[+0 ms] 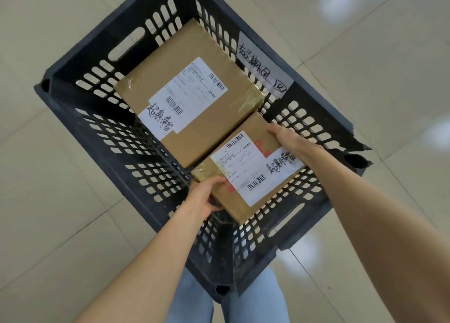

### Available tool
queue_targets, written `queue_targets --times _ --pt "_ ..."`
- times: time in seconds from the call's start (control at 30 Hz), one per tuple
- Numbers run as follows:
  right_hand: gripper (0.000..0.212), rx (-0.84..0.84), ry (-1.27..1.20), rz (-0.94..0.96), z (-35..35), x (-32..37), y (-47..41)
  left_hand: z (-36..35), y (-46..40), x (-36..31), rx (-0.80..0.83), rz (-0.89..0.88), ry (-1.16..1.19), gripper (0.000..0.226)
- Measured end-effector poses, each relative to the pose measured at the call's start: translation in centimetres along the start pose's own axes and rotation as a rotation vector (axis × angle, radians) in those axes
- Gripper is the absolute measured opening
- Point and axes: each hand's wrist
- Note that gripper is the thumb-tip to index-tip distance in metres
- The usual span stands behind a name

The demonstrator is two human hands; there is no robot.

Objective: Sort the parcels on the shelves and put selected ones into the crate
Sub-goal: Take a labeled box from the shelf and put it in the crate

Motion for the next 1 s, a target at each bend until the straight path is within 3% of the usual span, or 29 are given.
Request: queue_targets --times 0.7,1.0 --pt "0.040 -0.098 0.070 0.027 -0.8 -0.6 -2.7 -1.3 -1.3 -0.5 0.000 0.018 -0.039 0.070" --pt "0.063 -0.179 0.225 0.049 -1.0 2.4 -1.0 -0.8 0.1 -2.2 -0.053 0.003 -0.085 0.085"
Point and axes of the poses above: each hand's wrist, its own y-axis away from the middle knuckle, its own z-axis out of the back of the hand, x = y × z, and after that the axes turned 10 degrees about -x, right-handed
